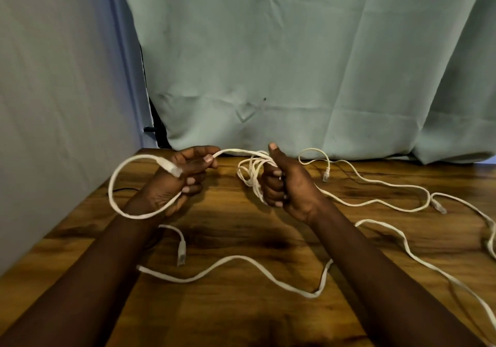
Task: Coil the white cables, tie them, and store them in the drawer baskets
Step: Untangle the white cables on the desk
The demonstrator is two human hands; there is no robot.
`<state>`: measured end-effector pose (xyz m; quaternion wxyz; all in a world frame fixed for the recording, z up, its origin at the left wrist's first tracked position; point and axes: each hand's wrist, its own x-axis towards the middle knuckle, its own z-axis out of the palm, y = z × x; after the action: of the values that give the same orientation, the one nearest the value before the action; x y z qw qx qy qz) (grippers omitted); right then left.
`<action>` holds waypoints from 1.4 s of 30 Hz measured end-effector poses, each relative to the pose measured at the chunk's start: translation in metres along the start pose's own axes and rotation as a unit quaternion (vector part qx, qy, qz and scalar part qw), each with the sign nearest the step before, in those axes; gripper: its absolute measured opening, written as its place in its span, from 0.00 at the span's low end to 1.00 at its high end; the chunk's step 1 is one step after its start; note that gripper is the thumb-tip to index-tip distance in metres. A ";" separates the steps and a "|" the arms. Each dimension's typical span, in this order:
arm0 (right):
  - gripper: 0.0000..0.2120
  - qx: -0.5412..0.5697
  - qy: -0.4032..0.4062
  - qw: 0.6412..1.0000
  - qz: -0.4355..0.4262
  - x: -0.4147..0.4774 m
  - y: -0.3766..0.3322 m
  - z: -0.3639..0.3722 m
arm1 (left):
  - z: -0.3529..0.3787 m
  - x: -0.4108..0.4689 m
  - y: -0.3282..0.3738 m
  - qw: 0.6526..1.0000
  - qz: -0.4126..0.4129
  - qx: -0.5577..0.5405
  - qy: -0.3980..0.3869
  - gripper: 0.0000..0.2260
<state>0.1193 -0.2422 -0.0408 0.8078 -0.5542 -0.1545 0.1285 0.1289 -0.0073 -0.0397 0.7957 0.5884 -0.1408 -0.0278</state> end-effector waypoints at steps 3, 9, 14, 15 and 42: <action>0.25 0.143 -0.084 0.986 0.017 0.000 -0.005 0.003 | 0.009 -0.001 -0.005 0.987 0.080 0.126 0.057 0.05; 0.19 0.331 -0.027 0.942 -0.050 0.003 -0.007 -0.008 | 0.027 -0.007 -0.029 0.871 0.192 0.451 0.023 0.07; 0.22 0.394 0.134 0.901 -0.125 -0.001 -0.029 -0.035 | 0.056 -0.009 -0.049 0.774 0.231 0.576 -0.124 0.24; 0.24 0.405 0.163 0.890 -0.134 -0.002 -0.033 -0.041 | 0.062 -0.012 -0.048 0.769 0.255 0.568 -0.148 0.20; 0.30 -0.556 0.164 0.790 -0.202 -0.002 0.022 -0.026 | 0.081 -0.024 -0.045 0.985 0.130 0.101 -0.058 0.14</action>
<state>0.1265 -0.2571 -0.0703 0.3812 -0.8763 -0.1727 -0.2387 0.0906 -0.0916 -0.0648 0.7193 0.6400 -0.2642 0.0566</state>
